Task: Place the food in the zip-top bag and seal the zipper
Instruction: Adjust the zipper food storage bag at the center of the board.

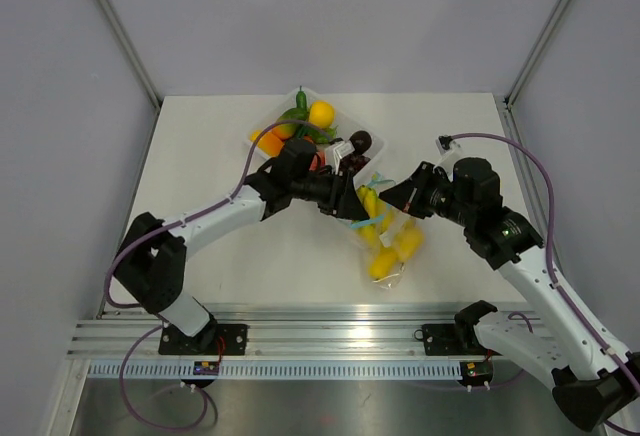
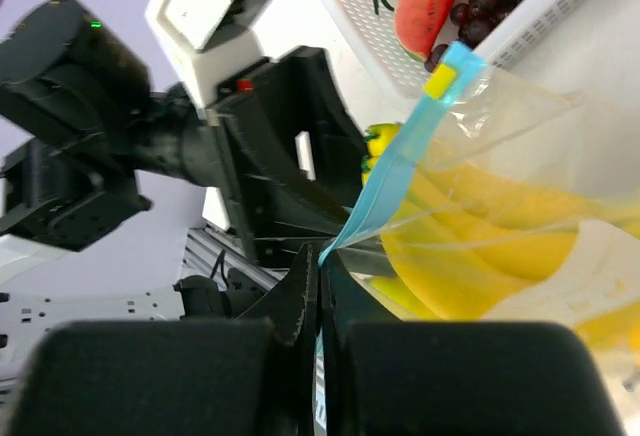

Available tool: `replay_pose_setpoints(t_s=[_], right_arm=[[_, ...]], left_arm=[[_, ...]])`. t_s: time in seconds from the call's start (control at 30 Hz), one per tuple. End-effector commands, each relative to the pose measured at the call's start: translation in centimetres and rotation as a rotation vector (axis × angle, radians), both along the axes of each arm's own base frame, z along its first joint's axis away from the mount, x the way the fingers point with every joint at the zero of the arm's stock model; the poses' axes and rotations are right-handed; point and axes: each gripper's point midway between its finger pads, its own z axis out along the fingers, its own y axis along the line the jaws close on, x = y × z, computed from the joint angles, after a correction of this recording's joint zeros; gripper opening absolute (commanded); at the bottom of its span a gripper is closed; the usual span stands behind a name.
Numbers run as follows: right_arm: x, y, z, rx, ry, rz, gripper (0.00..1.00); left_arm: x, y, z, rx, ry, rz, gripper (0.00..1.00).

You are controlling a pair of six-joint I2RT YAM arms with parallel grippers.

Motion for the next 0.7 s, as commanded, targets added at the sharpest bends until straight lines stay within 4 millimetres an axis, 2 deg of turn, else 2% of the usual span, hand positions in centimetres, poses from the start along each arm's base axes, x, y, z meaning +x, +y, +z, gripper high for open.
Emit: replay_pose_setpoints(t_s=[0.0, 0.07, 0.17, 0.27, 0.43, 0.53, 0.57, 0.67], right_arm=[[0.0, -0.5, 3.7, 0.011, -0.118, -0.013, 0.00], [0.0, -0.8, 3.6, -0.007, -0.118, -0.021, 0.00], [0.0, -0.9, 3.6, -0.016, -0.120, -0.024, 0.00], [0.0, -0.9, 3.6, -0.011, -0.121, -0.022, 0.00], [0.0, -0.7, 3.7, -0.006, -0.120, -0.013, 0.00], [-0.1, -0.7, 3.8, -0.006, -0.120, -0.011, 0.00], [-0.1, -0.7, 3.8, -0.004, -0.123, -0.010, 0.00], [-0.2, -0.6, 4.0, 0.005, -0.126, -0.007, 0.00]], left_arm=[[-0.3, 1.4, 2.7, -0.008, -0.107, 0.030, 0.54], [-0.2, 2.1, 3.8, -0.006, -0.148, 0.060, 0.56], [-0.3, 2.9, 5.6, -0.012, -0.195, 0.083, 0.66], [-0.4, 3.6, 6.8, -0.017, -0.226, 0.101, 0.68], [0.6, 5.3, 6.6, 0.025, -0.247, 0.192, 0.51], [1.5, 6.7, 5.7, 0.060, -0.254, 0.277, 0.51], [1.7, 7.0, 5.3, 0.073, -0.252, 0.300, 0.52], [2.2, 7.5, 3.4, 0.121, -0.218, 0.333, 0.73]])
